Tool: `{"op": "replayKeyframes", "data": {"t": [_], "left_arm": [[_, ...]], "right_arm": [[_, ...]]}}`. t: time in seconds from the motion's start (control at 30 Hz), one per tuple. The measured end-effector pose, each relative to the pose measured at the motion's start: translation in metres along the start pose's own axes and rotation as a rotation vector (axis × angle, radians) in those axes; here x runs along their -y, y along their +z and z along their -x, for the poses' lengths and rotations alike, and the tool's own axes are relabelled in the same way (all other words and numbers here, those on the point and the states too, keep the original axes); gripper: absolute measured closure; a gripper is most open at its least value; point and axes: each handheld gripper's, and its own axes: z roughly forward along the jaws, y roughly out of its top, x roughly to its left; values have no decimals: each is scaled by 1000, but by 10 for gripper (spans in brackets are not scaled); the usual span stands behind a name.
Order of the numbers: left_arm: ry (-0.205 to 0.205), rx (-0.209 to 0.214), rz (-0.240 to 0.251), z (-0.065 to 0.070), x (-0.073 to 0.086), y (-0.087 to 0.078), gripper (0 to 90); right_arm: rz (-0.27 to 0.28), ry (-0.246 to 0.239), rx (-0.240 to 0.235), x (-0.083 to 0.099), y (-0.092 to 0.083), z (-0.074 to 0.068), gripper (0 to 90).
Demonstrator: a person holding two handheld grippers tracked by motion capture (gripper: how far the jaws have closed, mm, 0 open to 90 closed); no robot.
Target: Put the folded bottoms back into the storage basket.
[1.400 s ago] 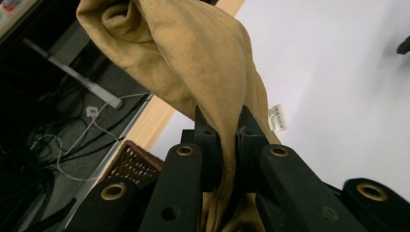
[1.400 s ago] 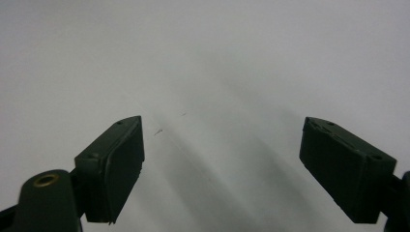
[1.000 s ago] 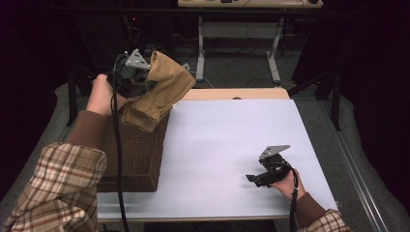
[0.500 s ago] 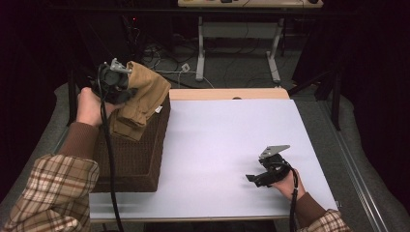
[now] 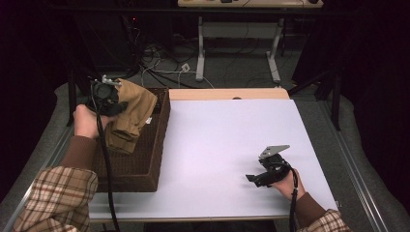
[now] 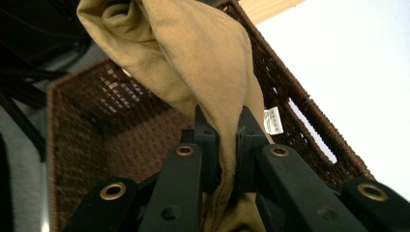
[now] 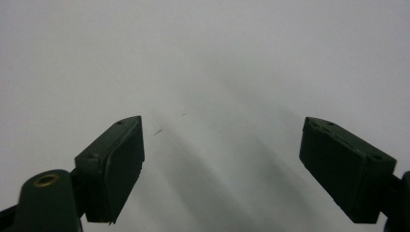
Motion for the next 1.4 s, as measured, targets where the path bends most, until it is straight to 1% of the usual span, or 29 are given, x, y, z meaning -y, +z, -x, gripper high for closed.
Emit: {"op": "replayKeyframes", "data": {"t": [0.07, 0.33, 0.5, 0.7, 0.97, 1.07, 1.17, 1.23, 1.27, 1.37, 1.4], "left_arm": [[-14, 2, -6, -2, 5, 4, 836], [-75, 15, -65, -8, 23, 28, 832], [-83, 13, -124, -12, 33, 43, 825], [-83, -4, -182, -16, 44, 52, 810], [-76, -52, -244, -22, 57, 61, 774], [-74, -70, -265, -23, 60, 65, 715], [-92, -86, -288, -25, 62, 68, 572], [-110, -104, -303, -27, 64, 69, 461], [-119, -111, -306, -28, 65, 68, 419], [-144, -133, -286, -32, 67, 65, 345], [-157, -130, -274, -34, 68, 63, 314]], "right_arm": [[-3, 1, -2, 0, 0, 0, 158], [-1, -1, -1, 0, 0, 0, 158], [0, -1, 0, 0, 0, 0, 158], [-2, -1, 1, 0, 0, 0, 158], [1, -4, 4, -1, 0, 0, 158], [2, -3, 5, -1, -1, 0, 158], [1, 0, 6, -1, -2, 1, 159], [4, -2, 8, -1, -2, 1, 159], [7, -4, 8, -1, -2, 1, 159], [6, -4, 10, -1, -3, 1, 159], [5, 1, 8, -2, -3, 1, 159]]}}
